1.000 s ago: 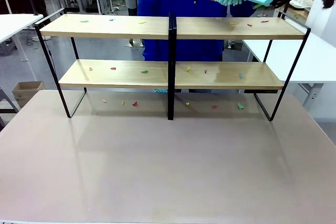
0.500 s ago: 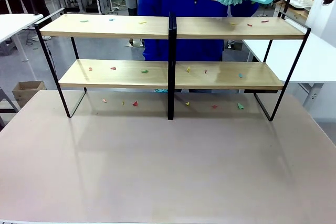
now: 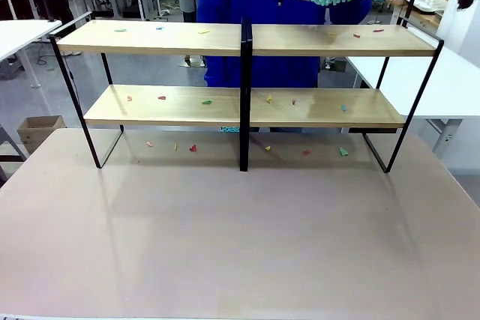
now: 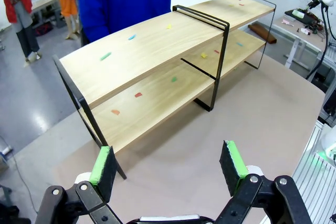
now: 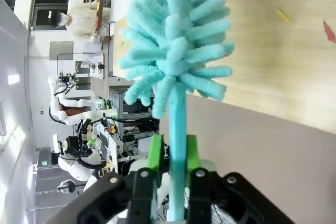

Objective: Clean the shelves.
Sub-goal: Pick up the Duster when the human hands it over.

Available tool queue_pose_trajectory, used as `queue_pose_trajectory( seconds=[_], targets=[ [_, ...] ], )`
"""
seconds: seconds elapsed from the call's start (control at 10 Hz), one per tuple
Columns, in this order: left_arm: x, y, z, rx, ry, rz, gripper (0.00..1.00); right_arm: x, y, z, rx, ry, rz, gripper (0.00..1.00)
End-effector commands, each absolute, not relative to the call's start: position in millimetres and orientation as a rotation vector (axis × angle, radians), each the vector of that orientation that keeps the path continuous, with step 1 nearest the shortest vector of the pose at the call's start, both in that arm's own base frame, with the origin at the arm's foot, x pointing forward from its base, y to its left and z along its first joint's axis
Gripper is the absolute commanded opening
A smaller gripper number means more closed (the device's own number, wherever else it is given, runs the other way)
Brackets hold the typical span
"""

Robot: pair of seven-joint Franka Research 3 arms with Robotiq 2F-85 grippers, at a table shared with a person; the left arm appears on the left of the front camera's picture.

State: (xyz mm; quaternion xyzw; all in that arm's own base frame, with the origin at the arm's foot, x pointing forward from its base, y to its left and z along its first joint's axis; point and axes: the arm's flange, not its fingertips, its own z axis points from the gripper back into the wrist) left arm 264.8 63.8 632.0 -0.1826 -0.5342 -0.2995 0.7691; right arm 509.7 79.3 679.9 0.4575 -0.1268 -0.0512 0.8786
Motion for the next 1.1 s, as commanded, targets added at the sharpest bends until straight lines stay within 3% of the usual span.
queue_pose_trajectory(
  seconds=[0.0, 0.5, 0.7, 1.0],
  targets=[
    [266, 63, 632, -0.393, -1.158, -0.652, 1.00, 509, 79, 682, 0.924, -0.244, -0.132, 0.00],
    [266, 63, 632, -0.393, -1.158, -0.652, 1.00, 499, 65, 689, 0.930, -0.242, -0.073, 0.00],
    [266, 63, 632, -0.393, -1.158, -0.652, 1.00, 453, 17, 721, 0.926, -0.304, 0.037, 0.00],
    [266, 63, 632, -0.393, -1.158, -0.652, 1.00, 334, -82, 746, 1.016, -0.315, 0.277, 0.00]
  ],
)
